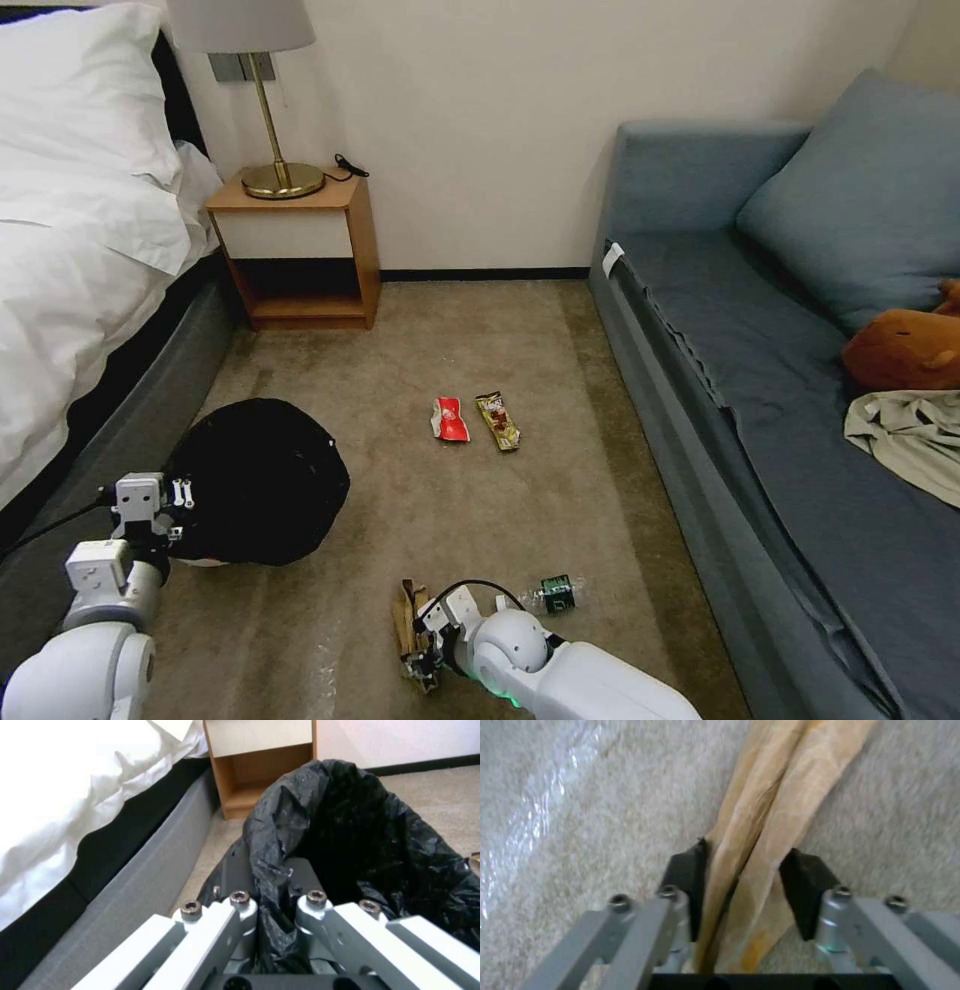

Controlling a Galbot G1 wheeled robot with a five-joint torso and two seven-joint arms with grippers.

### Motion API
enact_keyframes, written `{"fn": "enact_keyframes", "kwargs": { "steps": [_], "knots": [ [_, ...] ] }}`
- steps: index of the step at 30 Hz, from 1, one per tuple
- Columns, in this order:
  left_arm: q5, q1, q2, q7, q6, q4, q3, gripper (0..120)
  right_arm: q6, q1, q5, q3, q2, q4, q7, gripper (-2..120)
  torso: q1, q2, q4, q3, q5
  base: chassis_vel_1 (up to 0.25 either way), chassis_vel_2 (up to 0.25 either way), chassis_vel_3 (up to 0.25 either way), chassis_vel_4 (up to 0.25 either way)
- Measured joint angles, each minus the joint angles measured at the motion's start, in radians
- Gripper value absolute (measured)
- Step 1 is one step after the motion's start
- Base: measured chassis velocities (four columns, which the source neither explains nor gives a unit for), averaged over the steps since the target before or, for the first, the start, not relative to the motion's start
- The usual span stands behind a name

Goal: Pick up the trash bin, then pick up the garbage on the floor and place it into the trash bin.

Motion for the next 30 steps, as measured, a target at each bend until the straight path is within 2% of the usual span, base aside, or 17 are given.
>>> {"fn": "enact_keyframes", "kwargs": {
  "steps": [1,2,4,8,9,20,30],
  "knots": [
    [0.001,0.0,-0.005,0.0,0.001,-0.004,0.0,4,0.003,0.004,-0.001,0.004,0.0,0.003,-0.001,28,0.0,0.0,0.0,0.0,0.0001,0.0,0.0,0.0,0.0],
    [0.001,0.0,-0.005,0.0,0.001,-0.004,0.0,4,0.003,0.004,-0.001,0.004,0.0,0.003,-0.001,28,0.0,0.0,0.0,0.0,0.0001,0.0,0.0,0.0,0.0],
    [0.001,0.004,-0.01,0.001,0.001,-0.008,0.0,4,0.011,0.011,-0.01,0.015,-0.001,0.01,-0.006,16,0.0,0.0,0.0,0.0,0.0001,0.0,0.0,0.0,0.0],
    [0.001,0.005,-0.014,0.003,0.001,-0.009,-0.005,4,0.019,0.022,-0.019,0.033,-0.001,0.014,-0.014,8,0.0,0.0,0.0,0.0,0.0001,0.0,0.0,0.0,0.0],
    [0.001,0.007,-0.019,0.004,0.001,-0.01,-0.009,4,0.022,0.031,-0.022,0.046,-0.001,0.016,-0.018,1,0.0,0.0,0.0001,0.0,0.0001,0.0,0.0,0.0,0.0],
    [-0.008,0.021,-0.045,0.01,-0.01,-0.009,-0.019,4,0.053,0.054,-0.076,0.139,-0.001,0.012,-0.041,0,0.0,0.0,0.0,0.0,0.0001,0.0,0.0,0.0,0.0],
    [-0.014,0.027,-0.039,0.01,-0.022,0.008,-0.026,4,0.116,0.112,-0.141,0.345,0.013,0.031,-0.099,0,0.0,0.0,0.0001,0.0,0.0001,0.0,0.0,0.0,0.0]
  ]
}}
